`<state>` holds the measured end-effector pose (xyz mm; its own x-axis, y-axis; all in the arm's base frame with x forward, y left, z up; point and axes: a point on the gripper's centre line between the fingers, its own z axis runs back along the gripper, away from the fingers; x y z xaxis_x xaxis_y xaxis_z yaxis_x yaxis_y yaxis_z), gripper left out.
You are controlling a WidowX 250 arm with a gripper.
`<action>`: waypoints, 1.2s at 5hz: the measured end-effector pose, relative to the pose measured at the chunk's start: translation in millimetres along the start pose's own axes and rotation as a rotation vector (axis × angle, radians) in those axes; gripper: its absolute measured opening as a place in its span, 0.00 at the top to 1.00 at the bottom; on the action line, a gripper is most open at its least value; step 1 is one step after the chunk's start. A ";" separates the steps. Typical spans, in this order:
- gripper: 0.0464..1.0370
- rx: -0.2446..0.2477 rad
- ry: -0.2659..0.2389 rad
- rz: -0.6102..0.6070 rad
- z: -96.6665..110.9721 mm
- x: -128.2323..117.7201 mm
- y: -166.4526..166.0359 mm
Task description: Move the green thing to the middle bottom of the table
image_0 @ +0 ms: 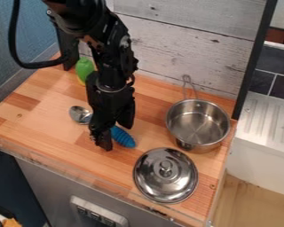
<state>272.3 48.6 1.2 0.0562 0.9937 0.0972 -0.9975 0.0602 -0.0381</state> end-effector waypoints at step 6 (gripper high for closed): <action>0.04 -0.137 0.042 0.442 49.6 107.3 -47.3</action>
<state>323.3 147.7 62.7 -0.3681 0.9298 0.0018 -0.9114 -0.3605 -0.1983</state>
